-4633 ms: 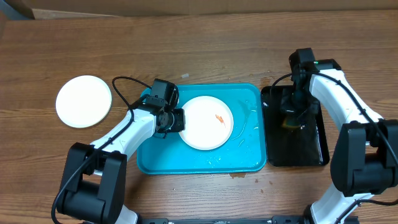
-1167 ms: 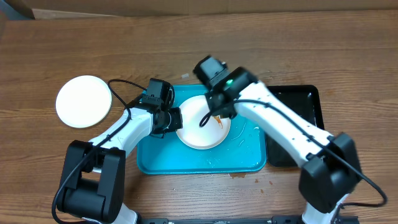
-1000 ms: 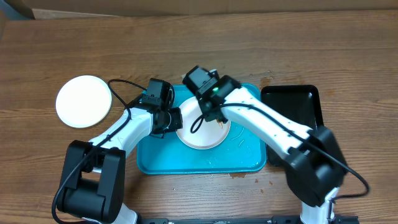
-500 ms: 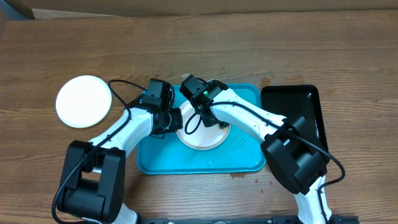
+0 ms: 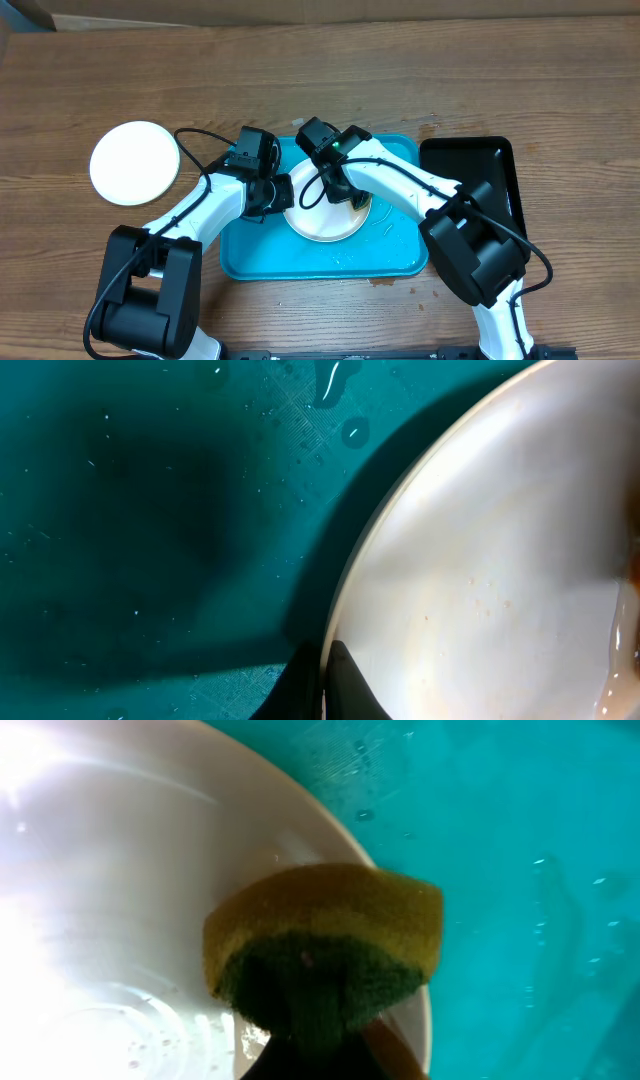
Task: Clean dirty plates on tray and stack at the side
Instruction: 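Wipe the white plate surface with the sponge in the right gripper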
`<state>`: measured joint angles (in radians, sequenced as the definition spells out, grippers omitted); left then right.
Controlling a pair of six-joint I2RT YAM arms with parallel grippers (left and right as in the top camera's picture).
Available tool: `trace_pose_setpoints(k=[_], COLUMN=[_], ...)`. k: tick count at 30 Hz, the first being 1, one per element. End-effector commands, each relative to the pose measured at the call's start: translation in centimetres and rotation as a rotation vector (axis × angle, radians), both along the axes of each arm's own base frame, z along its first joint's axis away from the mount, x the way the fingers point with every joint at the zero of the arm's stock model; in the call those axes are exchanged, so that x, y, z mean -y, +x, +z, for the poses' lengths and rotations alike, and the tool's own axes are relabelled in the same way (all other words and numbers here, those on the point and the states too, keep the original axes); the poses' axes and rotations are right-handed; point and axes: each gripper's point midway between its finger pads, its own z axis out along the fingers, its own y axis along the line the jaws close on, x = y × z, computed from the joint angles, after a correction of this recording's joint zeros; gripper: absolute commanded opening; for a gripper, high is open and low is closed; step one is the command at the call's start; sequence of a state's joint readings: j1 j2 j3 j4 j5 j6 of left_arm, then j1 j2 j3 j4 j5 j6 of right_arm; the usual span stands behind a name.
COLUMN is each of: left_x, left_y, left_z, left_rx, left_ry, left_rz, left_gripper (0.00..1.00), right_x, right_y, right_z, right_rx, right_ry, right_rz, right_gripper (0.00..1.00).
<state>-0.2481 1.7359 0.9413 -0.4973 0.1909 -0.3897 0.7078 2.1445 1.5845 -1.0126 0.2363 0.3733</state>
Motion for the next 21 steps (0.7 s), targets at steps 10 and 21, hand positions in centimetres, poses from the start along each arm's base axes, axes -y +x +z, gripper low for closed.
trace_pose_setpoints(k=[10,21], left_x=[-0.2,-0.2], left_y=[0.1,0.2], left_z=[-0.3,-0.3], left_rx=[-0.009,-0.008], left_ry=[0.007,0.007], left_rz=[0.012,0.012], left_gripper=[0.05,0.05], right_x=[-3.1,-7.3], right_y=[-2.9,-3.2], right_z=[-1.7,1.3], right_rx=[-0.177,-0.328], right_ry=[0.188,0.498], right_rz=[-0.065,0.007], right_gripper=[0.04,0.04])
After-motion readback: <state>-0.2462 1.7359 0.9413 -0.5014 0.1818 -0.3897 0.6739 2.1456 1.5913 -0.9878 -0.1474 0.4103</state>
